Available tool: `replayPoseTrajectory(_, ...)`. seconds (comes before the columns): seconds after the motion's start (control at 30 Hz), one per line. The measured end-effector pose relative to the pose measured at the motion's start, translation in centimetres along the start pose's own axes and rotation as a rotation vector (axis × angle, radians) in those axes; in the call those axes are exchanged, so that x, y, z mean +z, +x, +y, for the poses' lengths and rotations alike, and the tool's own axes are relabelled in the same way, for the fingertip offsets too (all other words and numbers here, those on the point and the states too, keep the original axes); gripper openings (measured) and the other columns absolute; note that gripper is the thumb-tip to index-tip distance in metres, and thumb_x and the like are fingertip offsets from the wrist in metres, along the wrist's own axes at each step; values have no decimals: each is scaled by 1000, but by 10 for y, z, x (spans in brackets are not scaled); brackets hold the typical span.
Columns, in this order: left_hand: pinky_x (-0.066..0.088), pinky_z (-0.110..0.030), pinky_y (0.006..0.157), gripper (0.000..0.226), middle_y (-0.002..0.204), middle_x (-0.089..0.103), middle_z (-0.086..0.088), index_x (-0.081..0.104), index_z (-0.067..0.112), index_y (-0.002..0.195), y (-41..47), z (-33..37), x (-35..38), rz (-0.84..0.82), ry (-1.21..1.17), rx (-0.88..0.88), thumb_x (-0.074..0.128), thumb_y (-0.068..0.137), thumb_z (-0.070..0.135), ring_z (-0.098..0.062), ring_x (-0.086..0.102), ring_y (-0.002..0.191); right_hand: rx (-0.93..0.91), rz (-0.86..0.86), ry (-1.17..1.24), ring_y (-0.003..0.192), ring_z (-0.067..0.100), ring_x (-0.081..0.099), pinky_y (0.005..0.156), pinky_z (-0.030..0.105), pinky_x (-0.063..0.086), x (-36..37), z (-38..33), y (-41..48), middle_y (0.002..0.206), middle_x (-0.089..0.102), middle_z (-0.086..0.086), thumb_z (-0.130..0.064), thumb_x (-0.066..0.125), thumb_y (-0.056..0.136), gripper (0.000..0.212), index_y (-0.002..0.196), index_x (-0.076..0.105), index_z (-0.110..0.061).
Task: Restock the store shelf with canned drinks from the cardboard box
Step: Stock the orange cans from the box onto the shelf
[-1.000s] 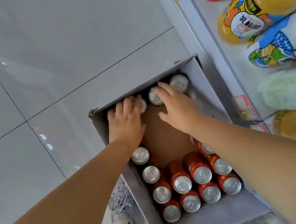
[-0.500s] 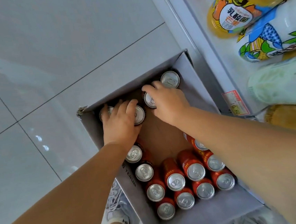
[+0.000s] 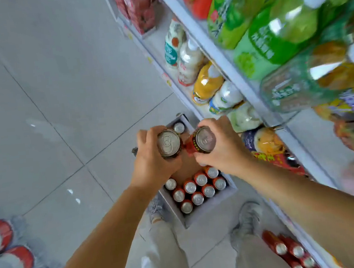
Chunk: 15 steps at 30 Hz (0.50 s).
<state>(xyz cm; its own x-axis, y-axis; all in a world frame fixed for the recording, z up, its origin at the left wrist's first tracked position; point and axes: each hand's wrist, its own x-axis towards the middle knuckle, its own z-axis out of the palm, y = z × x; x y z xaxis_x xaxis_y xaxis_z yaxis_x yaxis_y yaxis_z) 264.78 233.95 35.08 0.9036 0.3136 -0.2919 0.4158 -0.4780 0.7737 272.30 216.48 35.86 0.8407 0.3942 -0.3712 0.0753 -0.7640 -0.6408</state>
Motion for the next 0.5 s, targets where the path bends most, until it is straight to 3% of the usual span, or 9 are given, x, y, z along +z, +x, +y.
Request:
replayPoseTrajectory(0.07, 37, 1, 77, 64, 107, 41, 9, 54, 21, 118, -20, 58, -36, 13, -43, 84, 87, 63, 27, 15, 47, 95, -21, 45, 32, 94, 15, 53, 82, 33, 47, -52, -41, -30, 108, 40, -1, -25, 83, 57, 68, 118, 54, -25)
replayPoseTrajectory(0.2, 35, 0, 85, 65, 108, 45, 3, 56, 18, 120, -59, 155, -94, -22, -41, 281, 82, 62, 28, 6, 48, 102, -105, 167, 48, 93, -1, 48, 77, 8, 38, -147, -102, -97, 106, 41, -9, -30, 81, 62, 62, 115, 50, -35)
replayPoseTrajectory(0.27, 37, -3, 87, 63, 108, 48, 0, 57, 18, 120, -77, 197, -114, -40, -61, 373, 83, 63, 23, 1, 51, 103, -138, 247, 72, 93, -8, 46, 77, 1, 35, -186, -125, -128, 105, 39, -18, -31, 80, 62, 62, 116, 49, -35)
replayPoseTrajectory(0.37, 40, -9, 90, 70, 111, 51, 3, 55, 20, 124, -110, 266, -137, -92, -113, 477, 87, 61, 19, -3, 55, 107, -163, 383, 103, 97, -3, 48, 83, 5, 35, -240, -155, -186, 105, 41, -17, -37, 75, 61, 62, 118, 52, -28)
replayPoseTrajectory(0.5, 41, -9, 87, 64, 113, 54, 5, 53, 26, 120, -142, 342, -147, -161, -192, 616, 83, 63, 23, -1, 57, 105, -138, 552, 180, 100, -10, 53, 79, 7, 39, -295, -173, -253, 111, 49, -27, -51, 71, 55, 63, 110, 41, -49)
